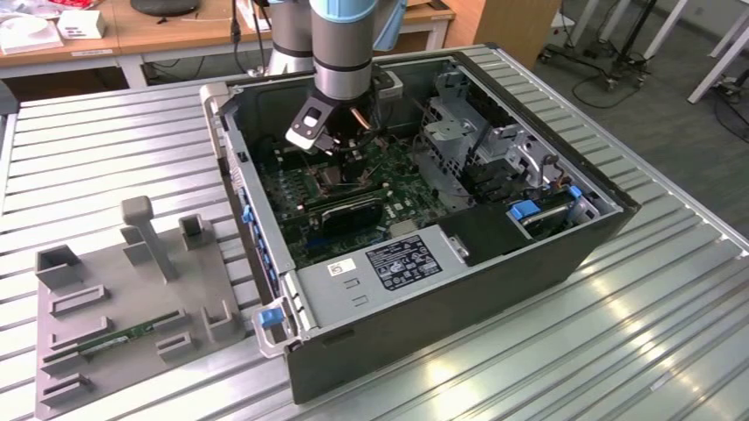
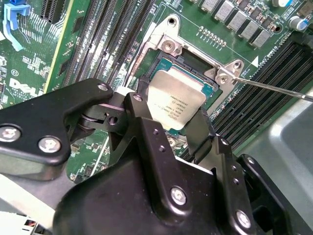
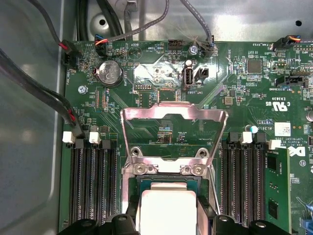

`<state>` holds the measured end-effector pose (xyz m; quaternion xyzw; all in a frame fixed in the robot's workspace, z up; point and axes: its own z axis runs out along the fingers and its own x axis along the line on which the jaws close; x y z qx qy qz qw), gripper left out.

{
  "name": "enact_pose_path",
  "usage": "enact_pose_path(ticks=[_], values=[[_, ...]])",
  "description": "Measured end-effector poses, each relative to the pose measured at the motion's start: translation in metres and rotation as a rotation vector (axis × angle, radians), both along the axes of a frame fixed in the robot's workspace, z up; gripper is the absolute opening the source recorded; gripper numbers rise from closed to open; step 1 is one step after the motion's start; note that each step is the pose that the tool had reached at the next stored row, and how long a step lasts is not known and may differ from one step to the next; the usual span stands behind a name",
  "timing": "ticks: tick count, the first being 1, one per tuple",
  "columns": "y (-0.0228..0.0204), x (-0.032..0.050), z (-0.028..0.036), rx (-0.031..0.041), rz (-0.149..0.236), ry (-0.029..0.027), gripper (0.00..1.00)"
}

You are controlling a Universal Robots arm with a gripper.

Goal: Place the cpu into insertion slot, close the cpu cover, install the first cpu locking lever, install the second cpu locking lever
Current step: 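Place the cpu into insertion slot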

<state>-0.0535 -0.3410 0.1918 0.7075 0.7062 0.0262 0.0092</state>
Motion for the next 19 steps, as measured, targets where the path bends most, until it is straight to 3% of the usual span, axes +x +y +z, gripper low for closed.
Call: enact_pose_path(ticks=[12, 14, 15, 19], values=[[0.0000, 0.0000, -0.0010, 0.0002, 0.000, -0.0003, 0.54], [0.0002, 0.0002, -0.0014, 0.0014, 0.000, -0.0011, 0.55], [0.0002, 0.0001, -0.0013, 0.0010, 0.000, -0.0007, 0.61], [0.0000, 0.0000, -0.0010, 0.0001, 0.000, 0.0000, 0.61]])
